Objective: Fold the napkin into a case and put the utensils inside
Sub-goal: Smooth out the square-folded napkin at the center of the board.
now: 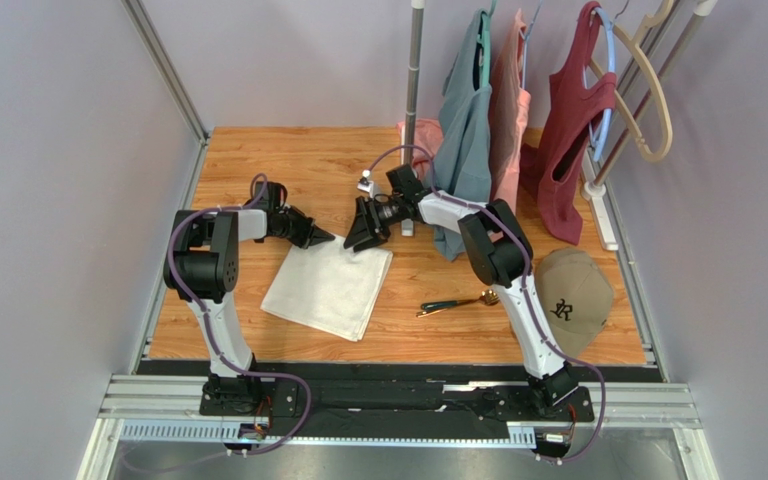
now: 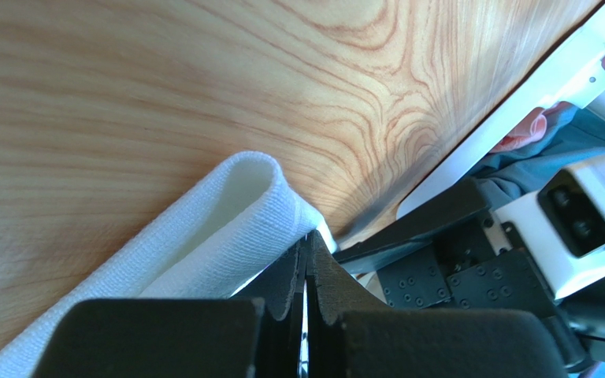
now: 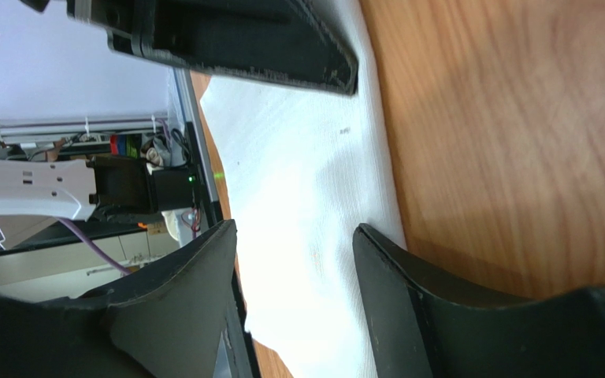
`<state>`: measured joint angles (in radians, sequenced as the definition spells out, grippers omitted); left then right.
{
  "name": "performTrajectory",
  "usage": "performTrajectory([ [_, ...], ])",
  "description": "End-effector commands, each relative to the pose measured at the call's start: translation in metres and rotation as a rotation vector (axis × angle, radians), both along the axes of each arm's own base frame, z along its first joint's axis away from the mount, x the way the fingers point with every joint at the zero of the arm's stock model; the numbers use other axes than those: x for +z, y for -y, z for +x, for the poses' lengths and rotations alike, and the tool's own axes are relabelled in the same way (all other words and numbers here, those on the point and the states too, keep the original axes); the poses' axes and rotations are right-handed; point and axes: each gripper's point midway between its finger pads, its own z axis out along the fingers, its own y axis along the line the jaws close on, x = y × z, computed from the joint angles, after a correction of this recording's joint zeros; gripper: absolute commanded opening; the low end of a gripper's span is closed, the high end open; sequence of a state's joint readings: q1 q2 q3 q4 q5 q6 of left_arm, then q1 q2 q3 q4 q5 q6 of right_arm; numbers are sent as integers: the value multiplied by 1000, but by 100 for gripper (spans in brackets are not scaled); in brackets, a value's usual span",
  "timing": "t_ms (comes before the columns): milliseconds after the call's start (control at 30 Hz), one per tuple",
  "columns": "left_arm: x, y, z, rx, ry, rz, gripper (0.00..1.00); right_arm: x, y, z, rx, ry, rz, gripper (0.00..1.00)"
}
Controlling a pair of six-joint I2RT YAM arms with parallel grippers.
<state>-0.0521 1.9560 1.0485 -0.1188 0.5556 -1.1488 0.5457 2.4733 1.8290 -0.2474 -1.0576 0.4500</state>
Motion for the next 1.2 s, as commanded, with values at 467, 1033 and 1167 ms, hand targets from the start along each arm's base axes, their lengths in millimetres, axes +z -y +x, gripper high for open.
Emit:
performTrajectory([
  [467, -24, -20, -1, 54, -59, 146, 0, -30, 87, -15, -31, -19, -138, 64],
  [1033, 10, 1, 8, -212, 83, 158, 3, 47, 97, -8, -162, 198, -282, 64],
  [1167, 41, 3, 0, -274, 154, 164, 9, 61, 69, -19, -119, 225, -270, 64],
])
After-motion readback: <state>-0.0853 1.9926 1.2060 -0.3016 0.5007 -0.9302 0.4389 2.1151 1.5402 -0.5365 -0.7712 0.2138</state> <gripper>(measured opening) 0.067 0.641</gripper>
